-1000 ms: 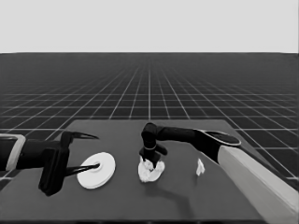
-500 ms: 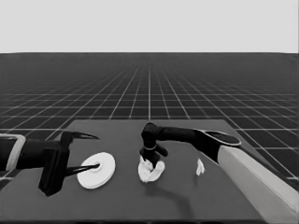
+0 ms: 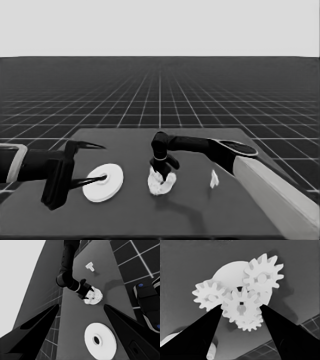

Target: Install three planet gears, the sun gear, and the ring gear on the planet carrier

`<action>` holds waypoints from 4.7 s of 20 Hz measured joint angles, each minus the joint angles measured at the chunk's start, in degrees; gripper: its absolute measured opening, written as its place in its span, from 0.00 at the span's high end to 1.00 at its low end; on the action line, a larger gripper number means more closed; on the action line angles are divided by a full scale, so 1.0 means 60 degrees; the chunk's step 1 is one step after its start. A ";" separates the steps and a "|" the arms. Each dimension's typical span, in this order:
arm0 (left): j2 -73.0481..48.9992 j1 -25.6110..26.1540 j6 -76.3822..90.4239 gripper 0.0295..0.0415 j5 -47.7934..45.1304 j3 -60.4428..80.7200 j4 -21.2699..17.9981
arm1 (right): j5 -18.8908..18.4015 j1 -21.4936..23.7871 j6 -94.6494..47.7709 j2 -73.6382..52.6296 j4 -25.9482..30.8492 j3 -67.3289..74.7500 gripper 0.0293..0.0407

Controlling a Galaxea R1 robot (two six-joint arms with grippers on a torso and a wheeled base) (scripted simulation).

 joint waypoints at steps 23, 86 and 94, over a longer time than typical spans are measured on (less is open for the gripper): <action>0.0000 0.0000 0.0000 0.25 0.0000 0.0000 0.0000 | 0.0000 0.0001 0.2115 0.0000 -0.0001 0.0000 0.23; 0.5384 0.2722 -1.2717 0.56 0.7863 -0.8745 -0.2009 | 0.3065 -0.2360 -1.7474 -1.2679 -0.4033 1.3299 0.19; 1.1357 0.2954 -1.6815 0.56 0.8291 -1.0683 -0.1607 | 0.3065 -0.2360 -1.7474 -1.2679 -0.4033 1.3299 0.19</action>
